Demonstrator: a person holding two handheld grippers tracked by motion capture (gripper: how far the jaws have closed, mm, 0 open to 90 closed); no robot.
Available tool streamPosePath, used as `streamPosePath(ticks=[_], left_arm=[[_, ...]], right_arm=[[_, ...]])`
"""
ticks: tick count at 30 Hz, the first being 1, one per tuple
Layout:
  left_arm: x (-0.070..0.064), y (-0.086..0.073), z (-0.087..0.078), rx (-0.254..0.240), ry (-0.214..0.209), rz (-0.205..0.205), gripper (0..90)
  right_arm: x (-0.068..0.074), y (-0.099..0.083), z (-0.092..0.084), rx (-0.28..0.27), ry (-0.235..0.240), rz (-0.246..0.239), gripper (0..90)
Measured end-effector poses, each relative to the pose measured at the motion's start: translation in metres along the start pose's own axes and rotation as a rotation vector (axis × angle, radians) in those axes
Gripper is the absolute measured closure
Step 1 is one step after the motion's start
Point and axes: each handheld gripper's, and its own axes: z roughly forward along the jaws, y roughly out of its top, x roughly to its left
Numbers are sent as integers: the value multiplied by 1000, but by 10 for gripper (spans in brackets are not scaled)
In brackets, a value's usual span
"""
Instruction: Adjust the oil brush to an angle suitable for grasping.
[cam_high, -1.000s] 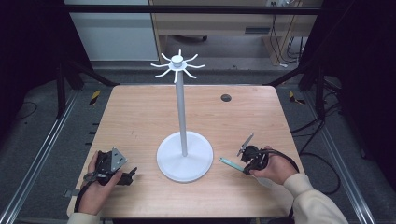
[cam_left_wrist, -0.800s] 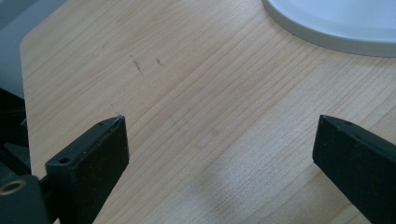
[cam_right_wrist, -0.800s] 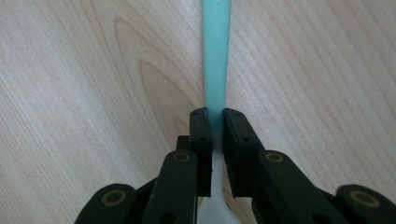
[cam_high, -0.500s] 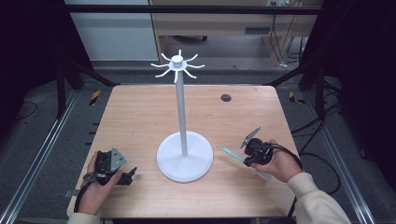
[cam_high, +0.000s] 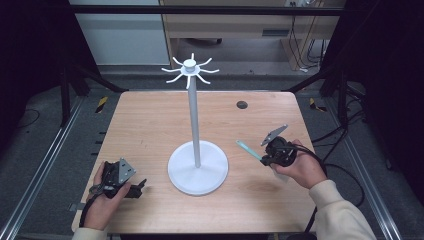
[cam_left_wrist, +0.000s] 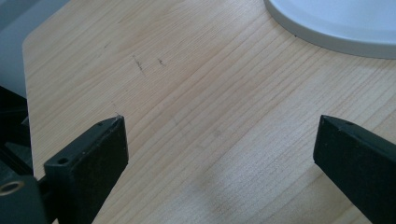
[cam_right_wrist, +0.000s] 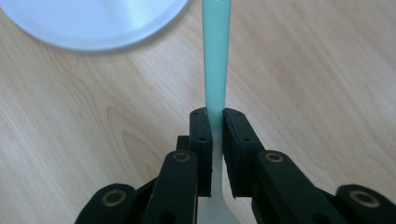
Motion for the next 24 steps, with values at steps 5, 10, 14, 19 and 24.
streamPosePath(ticks=[5,10,14,19,24], left_arm=[[-1,1,0,-1,5,0,27],[0,0,0,-3,8,-7,26],[1,1,-1,-20,16,-21,24],[2,0,-1,-14,18,-19,24],[3,0,-1,-20,18,-24,24]], right_arm=[[-3,8,-12,-124,-16,23,825],[-2,17,-17,-218,-31,40,825],[0,25,-17,-256,-39,59,825],[0,39,-19,-331,-37,108,825],[-1,51,-24,-442,-22,163,825]])
